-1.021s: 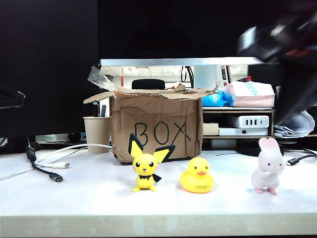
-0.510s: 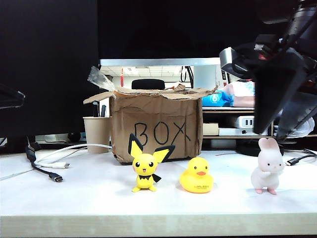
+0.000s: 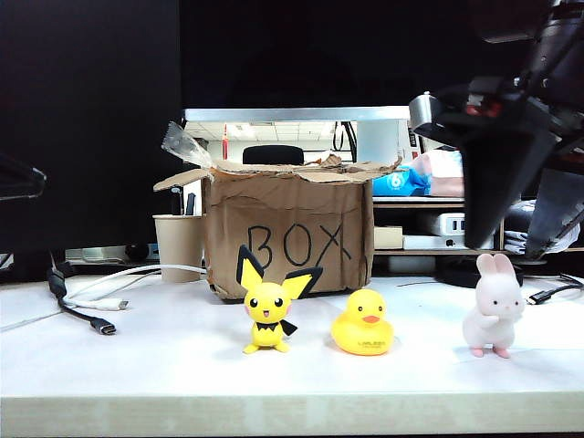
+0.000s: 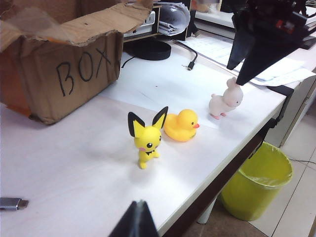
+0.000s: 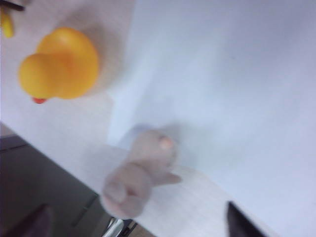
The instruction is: Put the doll that is least similar in color compared to the others into the paper box.
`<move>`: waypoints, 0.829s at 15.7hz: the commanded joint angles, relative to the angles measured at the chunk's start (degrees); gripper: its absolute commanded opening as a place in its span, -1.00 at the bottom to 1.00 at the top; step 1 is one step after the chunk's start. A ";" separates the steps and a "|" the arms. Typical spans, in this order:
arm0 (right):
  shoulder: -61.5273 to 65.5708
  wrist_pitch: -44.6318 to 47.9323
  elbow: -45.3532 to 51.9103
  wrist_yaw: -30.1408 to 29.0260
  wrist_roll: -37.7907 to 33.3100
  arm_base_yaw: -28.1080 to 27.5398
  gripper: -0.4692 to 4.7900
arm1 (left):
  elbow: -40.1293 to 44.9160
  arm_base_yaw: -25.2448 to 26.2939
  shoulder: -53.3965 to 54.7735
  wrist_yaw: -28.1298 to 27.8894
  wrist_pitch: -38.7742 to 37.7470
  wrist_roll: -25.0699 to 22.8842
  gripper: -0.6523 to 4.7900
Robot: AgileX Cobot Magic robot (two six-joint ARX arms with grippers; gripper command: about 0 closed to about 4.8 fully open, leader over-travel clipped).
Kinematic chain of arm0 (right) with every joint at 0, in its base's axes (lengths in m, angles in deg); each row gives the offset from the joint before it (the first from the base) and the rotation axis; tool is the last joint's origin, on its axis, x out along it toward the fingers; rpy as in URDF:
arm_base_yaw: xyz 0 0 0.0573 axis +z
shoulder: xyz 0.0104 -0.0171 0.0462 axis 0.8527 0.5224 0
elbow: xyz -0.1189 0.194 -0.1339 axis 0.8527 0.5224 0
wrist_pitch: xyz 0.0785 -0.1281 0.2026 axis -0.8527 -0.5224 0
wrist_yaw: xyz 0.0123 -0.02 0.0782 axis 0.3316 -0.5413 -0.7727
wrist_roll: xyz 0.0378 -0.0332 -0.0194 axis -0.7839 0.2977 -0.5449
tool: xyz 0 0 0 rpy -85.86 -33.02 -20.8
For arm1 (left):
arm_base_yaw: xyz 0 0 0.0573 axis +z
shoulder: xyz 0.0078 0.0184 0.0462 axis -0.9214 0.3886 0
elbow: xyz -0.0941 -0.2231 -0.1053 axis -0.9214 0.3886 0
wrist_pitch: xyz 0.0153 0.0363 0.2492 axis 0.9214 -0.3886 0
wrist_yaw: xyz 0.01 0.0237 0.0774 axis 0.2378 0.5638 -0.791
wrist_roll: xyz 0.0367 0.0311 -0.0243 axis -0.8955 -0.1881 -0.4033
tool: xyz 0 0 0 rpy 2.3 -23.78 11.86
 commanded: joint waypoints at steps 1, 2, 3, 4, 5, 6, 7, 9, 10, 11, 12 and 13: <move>0.11 1.25 -0.31 0.22 -0.46 0.13 0.86 | 0.04 0.09 0.00 0.09 -0.87 -0.02 -0.78; 0.57 1.64 -0.31 0.20 -0.68 0.15 0.85 | 0.04 0.09 0.00 0.09 -0.87 -0.02 -0.78; 1.18 1.86 -0.31 0.17 -0.90 0.17 0.85 | 0.04 0.09 0.00 0.09 -0.87 -0.02 -0.78; 2.01 1.84 -0.31 0.20 -0.92 0.28 0.85 | 0.04 0.09 0.00 0.09 -0.90 -0.02 -0.78; 3.34 1.57 -0.31 0.20 -1.05 0.35 0.85 | 0.04 0.09 0.00 0.09 -0.87 -0.02 -0.78; 4.04 1.38 -0.31 0.24 -1.09 0.48 0.85 | 0.04 0.09 0.00 0.09 -0.90 -0.02 -0.78; 4.42 1.46 -0.31 0.26 -1.31 0.87 0.85 | 0.04 0.09 0.00 0.09 -0.87 -0.02 -0.78; 4.74 1.92 -0.28 0.26 -1.29 1.16 0.85 | 0.04 0.09 0.00 0.09 -0.90 -0.02 -0.78; 5.20 2.75 -0.28 0.44 -1.53 1.18 0.85 | 0.04 0.09 0.00 0.07 -0.87 -0.02 -0.78; 5.44 3.17 -0.28 1.01 -2.10 1.18 0.85 | 0.04 0.09 0.00 0.11 -0.87 -0.02 -0.78; 5.68 3.32 -0.28 1.60 -2.36 1.18 0.85 | 0.04 0.09 0.00 0.11 -0.87 -0.02 -0.78; 6.16 3.37 -0.28 1.57 -2.40 1.18 0.85 | 0.04 0.09 0.00 0.09 -0.87 -0.02 -0.78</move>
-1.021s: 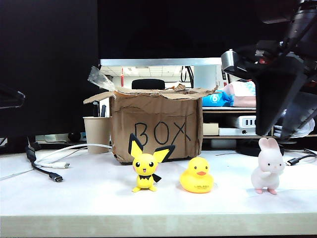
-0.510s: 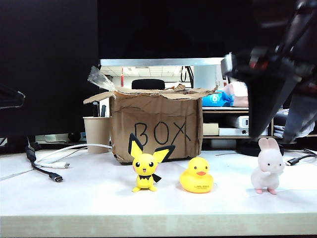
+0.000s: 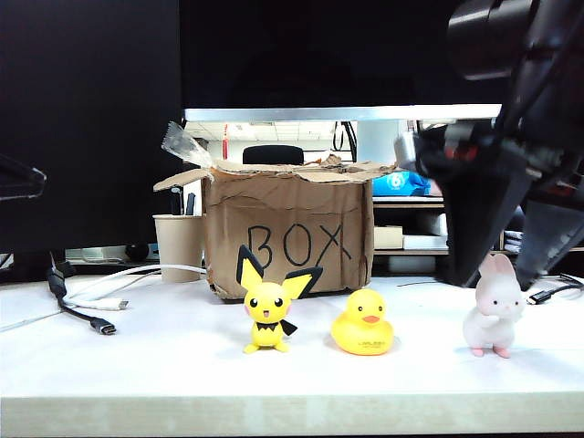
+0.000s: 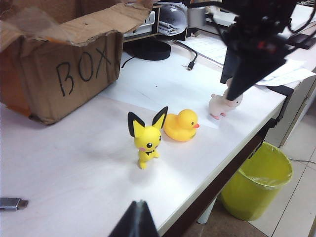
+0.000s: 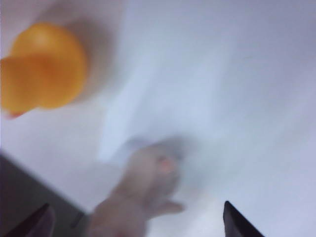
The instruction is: Put the doll that is least similar in color compared to the others into the paper box.
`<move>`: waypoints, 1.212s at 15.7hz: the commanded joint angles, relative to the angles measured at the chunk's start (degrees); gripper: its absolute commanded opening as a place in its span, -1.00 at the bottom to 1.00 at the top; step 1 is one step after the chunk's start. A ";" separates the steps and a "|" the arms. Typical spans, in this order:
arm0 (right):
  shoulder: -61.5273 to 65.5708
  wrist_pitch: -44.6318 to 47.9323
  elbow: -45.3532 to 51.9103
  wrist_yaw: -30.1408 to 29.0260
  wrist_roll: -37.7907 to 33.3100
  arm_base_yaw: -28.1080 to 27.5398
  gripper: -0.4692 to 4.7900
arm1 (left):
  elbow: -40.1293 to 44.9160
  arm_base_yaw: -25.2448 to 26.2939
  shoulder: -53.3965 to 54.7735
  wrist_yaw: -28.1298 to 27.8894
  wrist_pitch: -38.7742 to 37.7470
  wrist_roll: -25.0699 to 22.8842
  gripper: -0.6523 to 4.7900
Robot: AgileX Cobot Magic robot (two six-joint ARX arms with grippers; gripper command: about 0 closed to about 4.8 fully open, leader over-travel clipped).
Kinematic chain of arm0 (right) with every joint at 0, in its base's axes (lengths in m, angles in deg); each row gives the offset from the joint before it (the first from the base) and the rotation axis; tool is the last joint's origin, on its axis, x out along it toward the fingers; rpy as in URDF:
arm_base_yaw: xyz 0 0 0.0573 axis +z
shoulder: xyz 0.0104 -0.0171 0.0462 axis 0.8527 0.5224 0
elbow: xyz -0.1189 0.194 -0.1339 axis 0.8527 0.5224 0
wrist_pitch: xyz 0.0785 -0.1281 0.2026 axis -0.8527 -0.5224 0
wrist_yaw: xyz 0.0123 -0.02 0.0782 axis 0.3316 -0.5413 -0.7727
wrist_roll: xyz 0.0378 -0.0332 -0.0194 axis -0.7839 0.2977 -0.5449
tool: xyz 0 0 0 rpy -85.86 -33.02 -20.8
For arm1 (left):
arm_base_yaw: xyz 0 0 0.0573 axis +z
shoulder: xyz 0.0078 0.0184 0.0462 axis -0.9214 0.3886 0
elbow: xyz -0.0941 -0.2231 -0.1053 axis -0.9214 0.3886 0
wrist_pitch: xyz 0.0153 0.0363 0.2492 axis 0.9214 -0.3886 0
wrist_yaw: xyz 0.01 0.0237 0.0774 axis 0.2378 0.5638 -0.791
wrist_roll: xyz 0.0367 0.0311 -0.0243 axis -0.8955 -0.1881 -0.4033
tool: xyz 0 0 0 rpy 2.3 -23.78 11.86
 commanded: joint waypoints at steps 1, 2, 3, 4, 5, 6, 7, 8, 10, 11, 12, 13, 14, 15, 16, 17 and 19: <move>0.94 0.63 -0.31 0.61 -0.68 -0.02 0.85 | 0.04 0.11 0.00 0.11 -0.87 -0.02 -0.78; 1.49 0.61 -0.28 0.81 -0.68 -0.02 0.85 | 0.04 0.09 0.00 0.09 -0.87 -0.02 -0.78; 2.03 0.55 -0.28 0.76 -0.72 -0.02 0.85 | 0.04 0.11 0.00 0.11 -0.87 -0.02 -0.78; 2.25 0.59 -0.28 0.76 -0.72 -0.02 0.85 | 0.04 0.11 0.00 0.09 -0.87 -0.02 -0.78; 2.60 0.81 -0.28 0.81 -0.72 -0.02 0.82 | 0.04 0.09 0.00 0.11 -0.87 -0.02 -0.78; 2.71 0.87 -0.28 0.81 -0.72 -0.02 0.79 | 0.04 0.11 0.00 0.11 -0.87 -0.02 -0.78; 2.80 0.96 -0.28 0.79 -0.72 -0.02 0.77 | 0.04 0.11 0.00 0.11 -0.90 -0.02 -0.78; 2.91 1.11 -0.28 0.81 -0.72 -0.02 0.77 | 0.04 0.09 0.00 0.11 -0.87 -0.04 -0.78; 2.93 0.92 -0.28 0.76 -0.72 -0.02 0.77 | 0.04 0.11 0.00 0.09 -0.87 -0.04 -0.78; 2.95 0.81 -0.28 0.79 -0.72 -0.02 0.77 | 0.04 0.09 0.00 0.11 -0.87 -0.02 -0.78; 2.95 0.92 -0.28 0.79 -0.70 -0.02 0.77 | 0.04 0.11 0.00 0.11 -0.87 -0.02 -0.78; 2.95 1.05 -0.28 0.76 -0.70 -0.02 0.69 | 0.04 0.09 0.00 0.11 -0.87 -0.02 -0.78; 2.95 0.98 -0.28 0.74 -0.70 -0.02 0.64 | 0.04 0.09 0.00 0.11 -0.90 -0.02 -0.78; 2.95 0.76 -0.28 0.72 -0.70 -0.02 0.64 | 0.04 0.09 0.00 0.11 -0.90 -0.04 -0.78; 2.95 0.70 -0.28 0.72 -0.72 -0.02 0.64 | 0.04 0.09 0.00 0.11 -0.87 -0.02 -0.78; 2.95 0.44 -0.28 0.72 -0.72 -0.02 0.64 | 0.04 0.09 0.00 0.11 -0.87 -0.02 -0.78; 2.95 -0.09 -0.28 0.11 -1.09 -0.02 0.61 | 0.04 0.09 0.00 0.11 -0.90 -0.04 -0.78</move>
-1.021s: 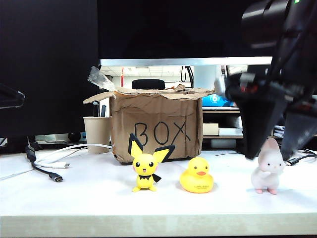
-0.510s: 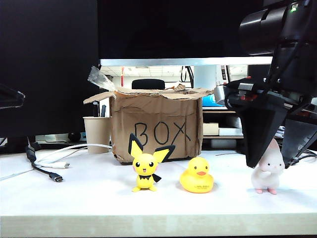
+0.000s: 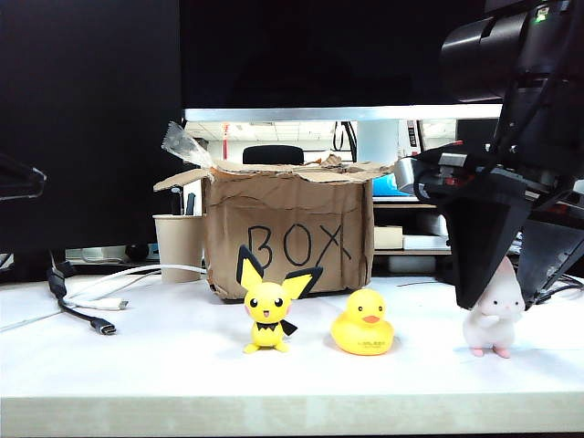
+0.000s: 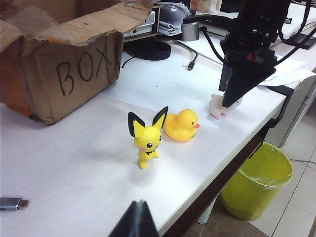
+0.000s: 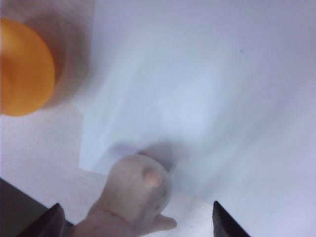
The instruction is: Put the doll that is least similar in color compared to the others into the paper box.
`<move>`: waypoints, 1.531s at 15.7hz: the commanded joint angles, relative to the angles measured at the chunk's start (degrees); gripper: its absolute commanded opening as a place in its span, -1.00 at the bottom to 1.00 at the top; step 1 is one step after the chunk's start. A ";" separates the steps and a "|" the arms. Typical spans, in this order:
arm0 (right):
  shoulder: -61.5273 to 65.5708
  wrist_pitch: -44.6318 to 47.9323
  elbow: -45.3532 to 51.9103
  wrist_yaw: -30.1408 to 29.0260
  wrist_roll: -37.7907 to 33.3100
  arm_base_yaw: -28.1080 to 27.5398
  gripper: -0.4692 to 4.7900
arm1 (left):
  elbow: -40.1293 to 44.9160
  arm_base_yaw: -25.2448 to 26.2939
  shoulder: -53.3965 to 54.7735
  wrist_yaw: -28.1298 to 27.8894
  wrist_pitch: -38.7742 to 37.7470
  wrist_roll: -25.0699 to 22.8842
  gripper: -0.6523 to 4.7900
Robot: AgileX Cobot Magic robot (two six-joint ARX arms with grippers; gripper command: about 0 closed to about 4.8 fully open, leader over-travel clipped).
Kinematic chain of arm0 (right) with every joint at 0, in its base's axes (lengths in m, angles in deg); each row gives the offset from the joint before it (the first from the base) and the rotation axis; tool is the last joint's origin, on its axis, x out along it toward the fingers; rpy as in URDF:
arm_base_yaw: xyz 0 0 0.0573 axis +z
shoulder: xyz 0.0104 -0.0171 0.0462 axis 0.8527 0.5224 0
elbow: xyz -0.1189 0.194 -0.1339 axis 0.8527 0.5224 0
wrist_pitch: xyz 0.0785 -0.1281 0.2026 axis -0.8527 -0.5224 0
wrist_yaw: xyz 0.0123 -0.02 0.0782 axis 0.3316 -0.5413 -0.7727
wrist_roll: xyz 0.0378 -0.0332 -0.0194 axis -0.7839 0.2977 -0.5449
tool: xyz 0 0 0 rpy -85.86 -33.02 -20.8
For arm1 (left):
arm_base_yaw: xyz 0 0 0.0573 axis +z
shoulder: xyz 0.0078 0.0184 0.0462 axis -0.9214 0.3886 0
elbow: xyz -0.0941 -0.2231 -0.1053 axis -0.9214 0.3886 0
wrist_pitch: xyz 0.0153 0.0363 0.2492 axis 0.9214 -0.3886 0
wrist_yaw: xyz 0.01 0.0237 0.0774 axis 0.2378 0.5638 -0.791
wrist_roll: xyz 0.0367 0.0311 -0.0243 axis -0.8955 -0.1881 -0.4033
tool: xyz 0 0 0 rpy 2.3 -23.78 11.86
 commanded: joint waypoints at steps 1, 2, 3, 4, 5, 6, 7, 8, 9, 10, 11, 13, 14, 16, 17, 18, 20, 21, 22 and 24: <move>-0.13 -1.05 -0.28 -0.55 -0.44 0.26 0.54 | 0.04 0.09 0.00 0.11 -0.87 -0.04 -0.78; -0.13 -1.33 -0.28 -0.63 -0.44 0.74 0.54 | 0.04 0.09 0.00 0.11 -0.90 -0.02 -0.78; -0.13 -1.36 -0.28 -1.73 -0.44 0.76 0.54 | 0.07 0.09 0.00 0.11 -0.90 -0.02 -0.78; -0.13 -1.16 -0.28 -1.81 -0.44 1.53 0.31 | 0.04 0.09 0.00 0.09 -0.87 -0.02 -0.78; -0.13 -1.03 -0.28 -1.84 -0.44 1.84 0.06 | 0.04 0.09 0.00 0.11 -0.90 -0.02 -0.78; -0.11 -1.03 -0.28 -1.86 -0.44 2.08 0.01 | 0.04 0.09 0.00 0.15 -0.87 -0.02 -0.78; -0.11 -0.85 -0.28 -1.81 -0.46 2.29 0.01 | 0.04 0.11 0.00 0.09 -0.90 -0.02 -0.78; -0.11 -0.94 -0.28 -1.57 -0.46 2.36 -0.05 | 0.04 0.11 0.00 0.09 -0.87 -0.02 -0.78; -0.11 -0.94 -0.28 -1.33 -0.46 2.36 -0.20 | 0.04 0.11 0.00 0.07 -0.87 -0.02 -0.78; -0.11 -1.03 -0.28 -1.42 -0.46 2.38 -0.56 | 0.04 0.11 0.00 0.09 -0.90 -0.02 -0.78; -0.11 -1.14 -0.28 -1.42 -0.44 2.38 -0.78 | 0.04 0.11 0.00 0.07 -0.87 -0.04 -0.78; -0.11 -1.81 -0.28 -1.42 -0.44 2.38 -0.79 | 0.04 0.11 0.00 0.07 -0.87 -0.02 -0.78; -0.13 -2.14 -0.28 -1.42 -0.44 2.38 -0.79 | 0.04 0.11 0.00 0.07 -0.90 -0.04 -0.78; -0.15 -2.29 -0.33 -2.29 -0.44 2.38 -0.79 | 0.04 0.11 0.00 0.07 -0.87 -0.02 -0.78; -0.17 -2.51 -0.57 -2.27 -0.44 2.38 -0.79 | 0.04 0.11 0.00 0.07 -0.90 -0.02 -0.78; -0.85 -3.30 -0.70 -2.21 -0.44 2.38 -0.79 | 0.04 0.11 0.00 0.07 -0.87 -0.02 -0.78; -1.33 -6.93 -2.99 -1.81 -0.33 2.38 -0.79 | 0.04 0.11 0.00 0.07 -0.90 -0.04 -0.78; -1.64 -9.70 -6.14 -1.86 0.00 2.38 -0.79 | 0.04 0.11 0.00 0.09 -0.87 -0.04 -0.78; -1.99 -10.86 -8.48 -1.81 0.44 2.38 -0.79 | 0.04 0.11 0.00 0.09 -0.90 -0.04 -0.78; -2.43 -12.59 -13.79 -1.81 0.44 2.40 -0.79 | 0.04 0.11 0.00 0.09 -0.90 -0.02 -0.78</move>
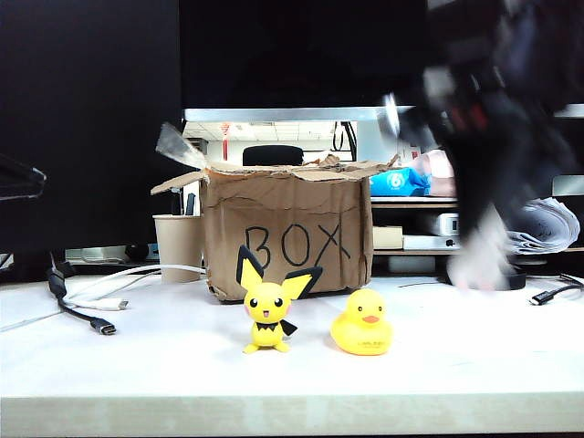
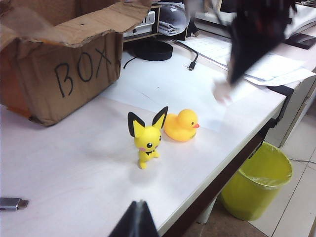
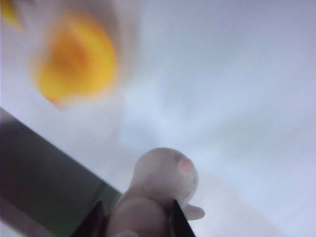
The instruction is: Put the doll that is least similar in color compared to the others into the paper box.
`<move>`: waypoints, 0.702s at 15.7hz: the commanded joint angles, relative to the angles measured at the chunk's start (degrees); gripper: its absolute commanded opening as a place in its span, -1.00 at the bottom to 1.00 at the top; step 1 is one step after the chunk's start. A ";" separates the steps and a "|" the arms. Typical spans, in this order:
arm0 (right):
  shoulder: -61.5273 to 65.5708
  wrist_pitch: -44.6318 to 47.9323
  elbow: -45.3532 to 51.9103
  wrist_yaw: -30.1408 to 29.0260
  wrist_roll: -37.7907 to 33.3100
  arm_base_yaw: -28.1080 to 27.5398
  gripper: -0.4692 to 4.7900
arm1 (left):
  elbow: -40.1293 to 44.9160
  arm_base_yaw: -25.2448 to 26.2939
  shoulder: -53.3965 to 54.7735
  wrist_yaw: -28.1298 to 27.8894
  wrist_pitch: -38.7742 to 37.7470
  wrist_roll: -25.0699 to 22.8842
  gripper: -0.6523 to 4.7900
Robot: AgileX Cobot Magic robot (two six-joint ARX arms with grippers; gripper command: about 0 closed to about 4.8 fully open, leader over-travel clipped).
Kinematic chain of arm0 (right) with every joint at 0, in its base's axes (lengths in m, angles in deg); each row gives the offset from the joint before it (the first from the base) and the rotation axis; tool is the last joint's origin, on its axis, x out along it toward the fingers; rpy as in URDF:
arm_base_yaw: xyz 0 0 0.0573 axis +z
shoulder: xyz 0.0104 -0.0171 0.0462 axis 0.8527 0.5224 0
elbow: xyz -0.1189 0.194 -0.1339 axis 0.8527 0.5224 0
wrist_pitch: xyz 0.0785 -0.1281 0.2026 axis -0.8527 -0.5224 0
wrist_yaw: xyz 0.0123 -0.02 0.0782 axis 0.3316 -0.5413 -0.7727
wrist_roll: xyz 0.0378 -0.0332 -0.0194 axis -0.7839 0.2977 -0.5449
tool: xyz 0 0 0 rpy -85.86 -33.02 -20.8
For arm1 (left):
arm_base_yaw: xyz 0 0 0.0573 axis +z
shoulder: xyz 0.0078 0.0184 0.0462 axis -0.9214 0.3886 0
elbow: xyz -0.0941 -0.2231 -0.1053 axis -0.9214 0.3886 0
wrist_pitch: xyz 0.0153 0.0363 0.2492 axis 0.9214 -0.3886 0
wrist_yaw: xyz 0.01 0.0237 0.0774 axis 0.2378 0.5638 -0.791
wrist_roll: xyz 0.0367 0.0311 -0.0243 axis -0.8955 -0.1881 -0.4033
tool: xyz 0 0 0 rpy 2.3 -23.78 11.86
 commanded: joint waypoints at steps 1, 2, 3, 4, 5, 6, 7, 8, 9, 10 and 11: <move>-0.66 -3.50 -8.61 -0.22 0.39 0.09 -0.79 | 0.04 0.11 0.00 0.09 -0.90 -0.02 -0.78; -0.90 -3.65 -13.42 -0.22 0.39 0.09 -0.79 | 0.04 0.11 0.00 0.09 -0.90 -0.04 -0.78; -0.90 -3.39 -16.09 -0.17 0.39 0.09 -0.79 | 0.04 0.11 0.00 0.07 -0.87 -0.04 -0.78; -0.87 -0.98 -19.28 -0.22 0.39 0.09 -0.79 | 0.04 0.09 0.00 0.09 -0.90 -0.04 -0.78; -0.87 3.04 -20.76 -0.24 0.35 0.09 -0.79 | 0.04 0.09 0.00 0.09 -0.90 -0.02 -0.78; -0.79 8.04 -21.35 -0.94 0.33 0.09 -0.79 | 0.04 0.09 0.00 0.09 -0.90 -0.02 -0.78; -0.44 14.53 -21.35 -3.26 0.35 0.13 -0.79 | 0.04 0.09 0.00 0.09 -0.90 -0.02 -0.78; 0.44 19.47 -21.33 -5.27 0.33 0.50 -0.79 | 0.04 0.09 0.00 0.09 -0.90 -0.02 -0.78; 1.51 22.86 -21.33 -6.08 -0.28 0.50 -0.79 | 0.04 0.09 0.00 0.09 -0.90 -0.02 -0.78; 4.02 27.41 -21.33 -6.40 -1.46 0.50 -0.79 | 0.04 0.11 0.00 0.07 -0.87 -0.02 -0.78; 6.08 30.60 -21.35 -6.45 -2.43 0.50 -0.79 | 0.04 0.11 0.00 0.09 -0.87 -0.02 -0.78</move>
